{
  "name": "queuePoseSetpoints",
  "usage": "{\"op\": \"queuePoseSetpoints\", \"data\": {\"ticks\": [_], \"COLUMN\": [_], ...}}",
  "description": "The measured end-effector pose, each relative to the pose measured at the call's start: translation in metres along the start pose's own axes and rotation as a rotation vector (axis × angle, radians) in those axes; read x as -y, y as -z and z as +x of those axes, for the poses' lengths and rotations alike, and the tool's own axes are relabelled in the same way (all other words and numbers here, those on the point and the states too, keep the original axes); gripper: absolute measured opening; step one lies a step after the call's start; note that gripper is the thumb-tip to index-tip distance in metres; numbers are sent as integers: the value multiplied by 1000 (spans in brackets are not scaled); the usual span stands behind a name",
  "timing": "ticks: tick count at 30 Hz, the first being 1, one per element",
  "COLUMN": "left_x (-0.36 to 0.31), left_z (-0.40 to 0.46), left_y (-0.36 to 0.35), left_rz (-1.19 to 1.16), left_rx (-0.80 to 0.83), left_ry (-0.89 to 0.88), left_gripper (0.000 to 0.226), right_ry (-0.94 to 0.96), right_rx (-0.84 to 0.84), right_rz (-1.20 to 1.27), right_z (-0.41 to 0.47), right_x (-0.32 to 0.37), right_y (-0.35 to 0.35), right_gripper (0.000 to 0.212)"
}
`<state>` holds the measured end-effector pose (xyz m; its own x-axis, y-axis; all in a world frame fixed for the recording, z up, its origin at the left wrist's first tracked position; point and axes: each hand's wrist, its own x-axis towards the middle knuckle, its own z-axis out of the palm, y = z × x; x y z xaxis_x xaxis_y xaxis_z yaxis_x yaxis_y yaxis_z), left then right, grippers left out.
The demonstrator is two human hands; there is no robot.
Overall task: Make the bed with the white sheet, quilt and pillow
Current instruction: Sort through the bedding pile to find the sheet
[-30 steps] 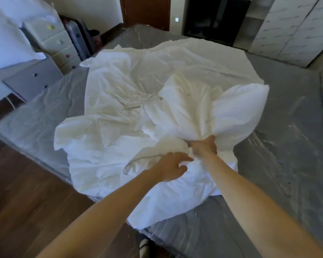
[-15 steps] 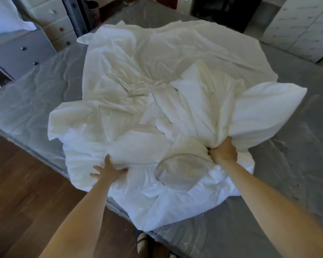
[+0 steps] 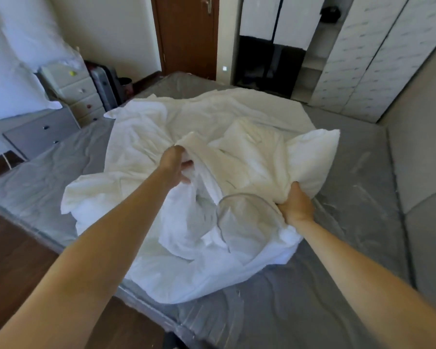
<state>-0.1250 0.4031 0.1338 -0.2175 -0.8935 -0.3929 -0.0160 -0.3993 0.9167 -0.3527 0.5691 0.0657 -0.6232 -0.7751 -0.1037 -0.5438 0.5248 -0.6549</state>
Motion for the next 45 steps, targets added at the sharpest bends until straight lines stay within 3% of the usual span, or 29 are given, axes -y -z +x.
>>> {"op": "queuePoseSetpoints", "data": {"ticks": [4, 7, 9, 13, 15, 16, 18, 20, 21, 23, 25, 28, 30, 32, 35, 39, 45], "left_x": [-11, 29, 58, 99, 114, 117, 122, 133, 141, 158, 171, 167, 155, 139, 131, 161, 206], "left_z": [-86, -120, -123, -122, -117, -113, -103, -97, -95, -93, -89, -77, -62, -35, 18, 87, 162], "left_y": [-108, -146, -144, -119, -104, -97, -90, -89, -87, -84, -74, -55, -36, -2, 69, 147, 193], "left_rz": [289, 556, 688, 879, 928, 939, 1029, 1196, 1242, 1266, 1293, 1249, 1116, 924, 711, 709, 651], "left_rx": [360, 446, 447, 416, 354, 322, 259, 197, 187, 262, 448, 609, 455, 119, -256, -337, -339], "left_ry": [-171, -270, -275, -176, -163, -148, -170, -242, -281, -369, -415, -307, -310, -360, -149, 308, 461], "left_gripper": [21, 19, 11, 35, 42, 34, 16, 23, 29, 34, 33, 34, 36, 27, 29, 51, 58], "right_ry": [26, 18, -21, -164, -233, -262, -281, -315, -339, -370, -379, -387, -419, -454, -516, -550, -556], "right_rx": [-17, 11, 87, 342, 433, 450, 465, 424, 404, 359, 335, 313, 254, 192, 133, 83, 67], "right_rz": [-28, -26, 22, 222, 404, 449, 468, 405, 390, 338, 199, 59, 59, 45, 20, -42, -159], "right_z": [-39, -58, -70, -76, -69, -64, -53, -43, -37, -24, -13, 0, 7, 22, 45, 68, 87], "right_x": [-25, -36, -41, -44, -34, -29, -13, 2, 6, 2, -6, -22, -28, -31, -24, -12, -24], "right_y": [40, 54, 48, 19, 6, -1, -20, -40, -50, -64, -76, -99, -111, -119, -130, -150, -195], "right_gripper": [55, 54, 58, 88, 78, 76, 101, 135, 140, 135, 131, 108, 94, 86, 90, 95, 97]}}
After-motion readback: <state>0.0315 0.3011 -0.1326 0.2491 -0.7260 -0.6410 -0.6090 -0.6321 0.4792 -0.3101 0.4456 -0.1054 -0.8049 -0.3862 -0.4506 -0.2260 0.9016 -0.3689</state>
